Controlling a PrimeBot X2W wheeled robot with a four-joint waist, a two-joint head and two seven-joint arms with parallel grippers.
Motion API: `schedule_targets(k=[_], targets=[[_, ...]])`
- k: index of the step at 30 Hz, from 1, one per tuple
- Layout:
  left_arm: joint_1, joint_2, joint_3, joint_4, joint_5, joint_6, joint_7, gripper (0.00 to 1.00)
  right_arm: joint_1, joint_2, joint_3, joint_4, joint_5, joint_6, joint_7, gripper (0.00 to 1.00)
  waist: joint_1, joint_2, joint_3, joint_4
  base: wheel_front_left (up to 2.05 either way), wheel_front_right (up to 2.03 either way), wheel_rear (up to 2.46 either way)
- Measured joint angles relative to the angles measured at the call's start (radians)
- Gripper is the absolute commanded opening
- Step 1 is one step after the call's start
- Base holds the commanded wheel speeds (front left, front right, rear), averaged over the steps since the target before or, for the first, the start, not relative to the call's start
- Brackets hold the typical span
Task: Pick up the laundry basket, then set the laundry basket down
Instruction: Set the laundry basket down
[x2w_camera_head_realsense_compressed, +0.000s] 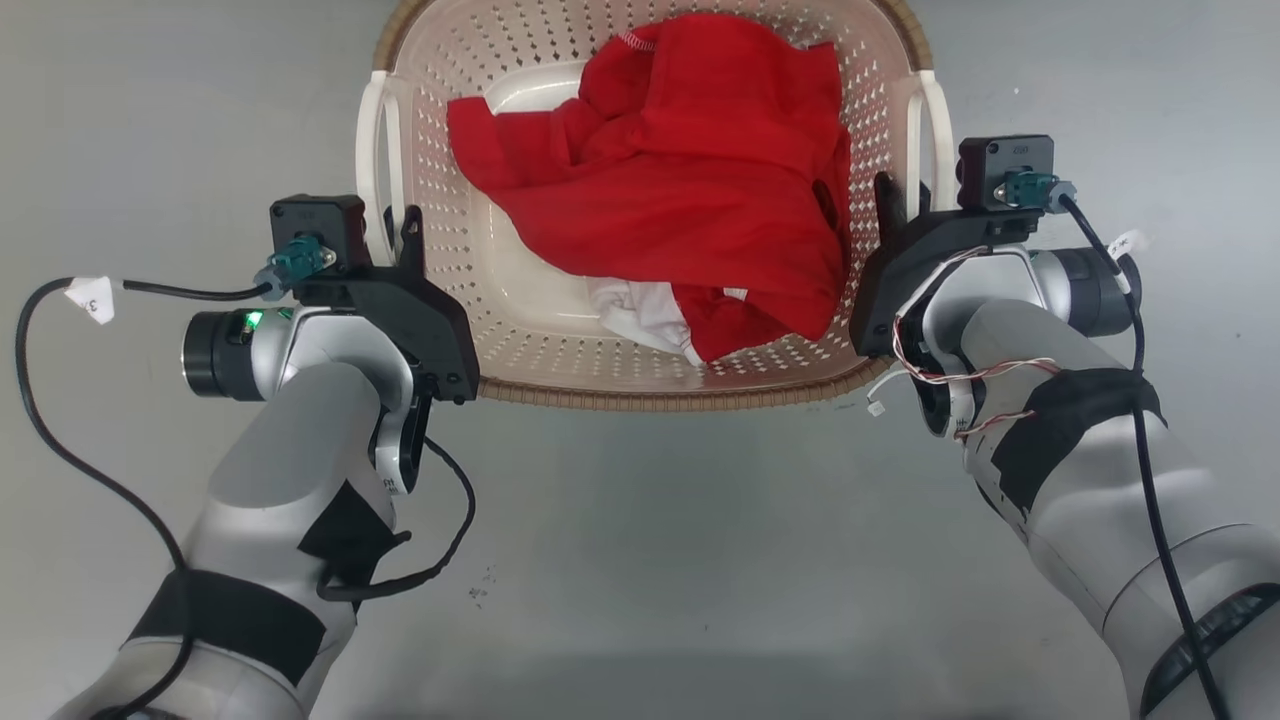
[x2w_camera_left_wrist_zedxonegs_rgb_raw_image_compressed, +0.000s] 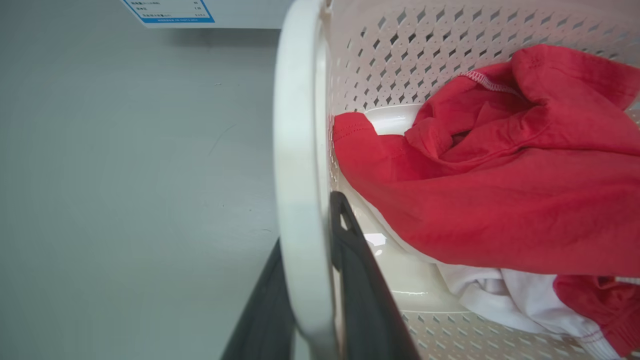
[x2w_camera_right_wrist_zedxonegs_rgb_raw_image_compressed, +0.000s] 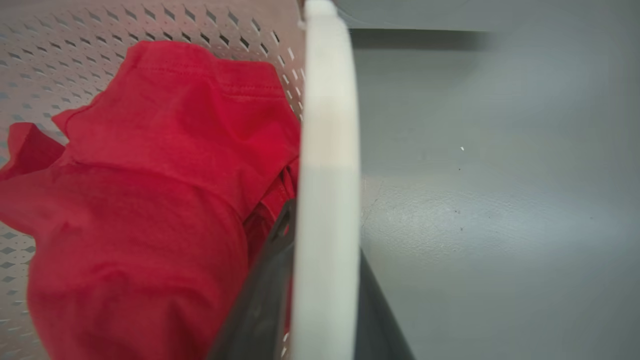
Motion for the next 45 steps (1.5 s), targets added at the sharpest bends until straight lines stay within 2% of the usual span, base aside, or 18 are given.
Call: schedule_targets(k=[10,27,28,29,30,31,32,33,34,45], targets=[[-0.029,-0.004,-0.002,0.015,0.009,-0.001,-0.035,0.00,-0.030,-0.003,0.001,0.017,-0.015,0.002,-0.056,0.00,-0.0008,-0.0008,0.105,0.012,0.00,0.00,0.00],[-0.078,-0.005,-0.008,0.053,0.028,-0.019,-0.062,0.00,-0.053,-0.009,-0.003,0.015,-0.012,0.002,-0.094,0.00,-0.0003,-0.0004,0.128,0.024,0.00,0.00,0.00],[-0.079,-0.005,-0.009,0.056,0.029,-0.019,-0.065,0.00,-0.051,-0.010,-0.003,0.009,-0.012,0.002,-0.095,0.04,-0.0002,-0.0003,0.127,0.023,0.00,0.00,0.00],[-0.079,-0.006,-0.010,0.060,0.029,-0.019,-0.069,0.00,-0.049,-0.012,-0.003,0.006,-0.011,0.002,-0.095,0.15,-0.0001,-0.0002,0.124,0.023,0.00,0.00,0.00],[-0.079,-0.007,-0.011,0.063,0.029,-0.019,-0.069,0.06,-0.047,-0.012,-0.002,0.004,-0.007,0.002,-0.095,0.36,0.0000,0.0000,0.122,0.023,0.00,0.00,0.00],[-0.079,-0.007,-0.013,0.066,0.030,-0.019,-0.069,0.33,-0.046,-0.013,0.001,0.004,-0.007,0.002,-0.094,0.51,0.0001,0.0001,0.119,0.023,0.00,0.00,0.00],[-0.080,-0.007,-0.016,0.072,0.038,-0.019,-0.069,0.56,-0.041,-0.012,0.003,0.002,-0.007,0.002,-0.094,0.95,0.0002,0.0002,0.115,0.023,0.00,0.00,0.00],[-0.080,-0.008,-0.019,0.077,0.042,-0.019,-0.069,0.89,-0.033,-0.012,0.006,0.001,-0.007,0.002,-0.093,1.00,0.0003,0.0002,0.112,0.022,0.00,0.00,0.00],[-0.080,-0.010,-0.021,0.081,0.045,-0.019,-0.069,1.00,-0.024,-0.010,0.008,0.000,-0.007,0.003,-0.093,1.00,0.0003,0.0002,0.108,0.022,0.00,0.00,0.00],[-0.078,-0.005,-0.021,0.107,0.047,-0.026,-0.078,1.00,0.024,0.004,0.022,-0.002,-0.002,0.003,-0.093,1.00,0.0001,0.0002,0.051,0.020,0.00,0.00,0.00]])
